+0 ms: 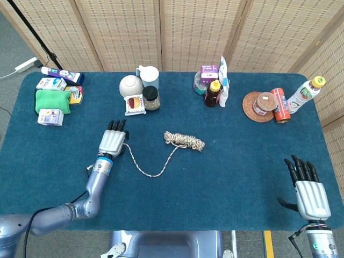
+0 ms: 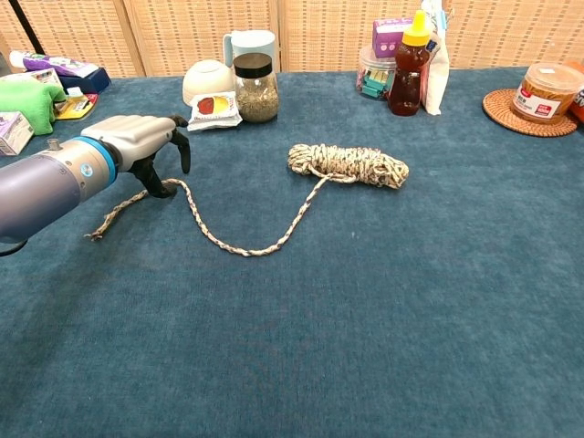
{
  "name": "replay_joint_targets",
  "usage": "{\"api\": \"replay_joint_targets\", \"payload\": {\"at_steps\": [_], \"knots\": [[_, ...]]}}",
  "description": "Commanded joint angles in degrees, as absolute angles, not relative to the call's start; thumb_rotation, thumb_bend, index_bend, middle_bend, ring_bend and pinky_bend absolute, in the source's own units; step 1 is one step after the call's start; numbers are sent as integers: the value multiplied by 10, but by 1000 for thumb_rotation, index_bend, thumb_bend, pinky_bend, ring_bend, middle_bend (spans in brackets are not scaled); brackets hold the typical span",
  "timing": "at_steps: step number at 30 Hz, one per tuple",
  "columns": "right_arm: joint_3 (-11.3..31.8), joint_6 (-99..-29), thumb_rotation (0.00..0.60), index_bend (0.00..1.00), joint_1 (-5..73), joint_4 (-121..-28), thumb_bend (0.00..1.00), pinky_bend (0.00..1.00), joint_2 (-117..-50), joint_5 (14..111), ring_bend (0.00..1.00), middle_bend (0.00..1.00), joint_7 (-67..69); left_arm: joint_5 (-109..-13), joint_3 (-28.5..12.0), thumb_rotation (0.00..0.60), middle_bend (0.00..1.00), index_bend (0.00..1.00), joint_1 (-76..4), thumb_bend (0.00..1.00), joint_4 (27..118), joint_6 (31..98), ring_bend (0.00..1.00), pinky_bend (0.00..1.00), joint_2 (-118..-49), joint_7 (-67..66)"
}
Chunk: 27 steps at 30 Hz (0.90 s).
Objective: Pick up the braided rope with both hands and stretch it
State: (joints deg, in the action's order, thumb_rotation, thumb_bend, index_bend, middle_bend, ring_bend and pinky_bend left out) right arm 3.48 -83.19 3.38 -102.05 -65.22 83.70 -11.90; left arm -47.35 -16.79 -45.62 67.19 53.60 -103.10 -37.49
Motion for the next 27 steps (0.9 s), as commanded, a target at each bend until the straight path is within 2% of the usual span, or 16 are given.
{"api": "replay_joint_targets", "payload": {"at_steps": [1, 7, 17, 27], "knots": [[35, -832, 600, 0, 34, -1021, 0, 0, -652, 837, 0, 0, -119, -469, -168, 600, 0, 433, -460, 348, 668, 535, 0, 0, -1035, -377], [34, -833, 600, 0, 34, -1021, 0, 0, -651, 837, 0, 0, -117, -462, -164, 600, 0, 489, -467, 355, 663, 539, 0, 0, -1043, -381], [33, -834, 600, 0, 34, -1022, 0, 0, -649, 838, 0, 0, -112, -453, -160, 600, 0, 492, -472, 359, 657, 546, 0, 0, -1050, -382], [32, -833, 600, 0, 35, -1023, 0, 0, -648, 837, 0, 0, -111, -452, -158, 600, 0, 543, -475, 382, 651, 549, 0, 0, -1053, -376]]}}
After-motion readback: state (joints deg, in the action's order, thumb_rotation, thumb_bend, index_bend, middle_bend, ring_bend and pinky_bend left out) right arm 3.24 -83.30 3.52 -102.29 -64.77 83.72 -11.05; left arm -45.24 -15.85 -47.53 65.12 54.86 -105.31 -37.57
